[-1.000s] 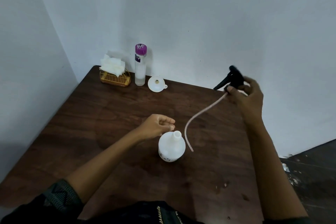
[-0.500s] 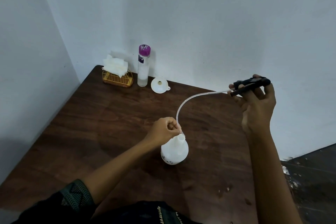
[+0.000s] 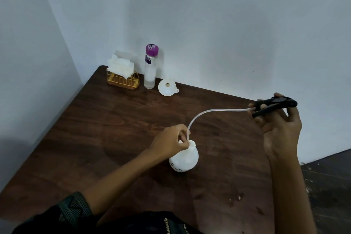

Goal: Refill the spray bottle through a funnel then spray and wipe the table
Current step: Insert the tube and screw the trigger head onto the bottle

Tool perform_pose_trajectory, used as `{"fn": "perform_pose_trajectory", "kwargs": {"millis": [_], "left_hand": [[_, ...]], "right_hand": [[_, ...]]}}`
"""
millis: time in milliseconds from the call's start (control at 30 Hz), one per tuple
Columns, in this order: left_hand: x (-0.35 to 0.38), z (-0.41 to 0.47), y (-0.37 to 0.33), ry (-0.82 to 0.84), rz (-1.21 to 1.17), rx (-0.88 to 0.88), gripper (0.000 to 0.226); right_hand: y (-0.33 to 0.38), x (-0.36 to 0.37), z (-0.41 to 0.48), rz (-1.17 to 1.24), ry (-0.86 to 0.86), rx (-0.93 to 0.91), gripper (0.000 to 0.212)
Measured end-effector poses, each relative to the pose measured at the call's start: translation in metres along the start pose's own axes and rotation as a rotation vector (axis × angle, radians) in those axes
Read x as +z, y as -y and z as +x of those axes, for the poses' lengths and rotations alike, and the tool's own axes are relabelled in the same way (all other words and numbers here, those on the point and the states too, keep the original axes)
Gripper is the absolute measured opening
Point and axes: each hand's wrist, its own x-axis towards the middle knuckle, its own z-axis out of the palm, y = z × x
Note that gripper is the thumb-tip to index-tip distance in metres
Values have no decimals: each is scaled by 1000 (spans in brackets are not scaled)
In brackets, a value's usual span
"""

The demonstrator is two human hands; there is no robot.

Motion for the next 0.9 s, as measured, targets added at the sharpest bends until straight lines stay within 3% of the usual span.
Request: {"fn": "perform_pose_trajectory", "kwargs": {"millis": [167,467,667,833,900], "left_hand": [[-4,-1,4,-67,-95,27,34],[-4,4,3,-139,-137,67,9],[-5,8,6,-36,-56,66,5],[-2,8,-1,-1,-133,79,24],[-3,8,-8,-47,-189,107,20]], "right_hand": [[2,-5,-2,-50,32,-26,36],[14,10,-12,-34,108,-51,37],[14,13,-11,-57,108,-25,36],[13,16,-11,-85,111,0,54],[13,16,-11,-87,104,5,58]]}}
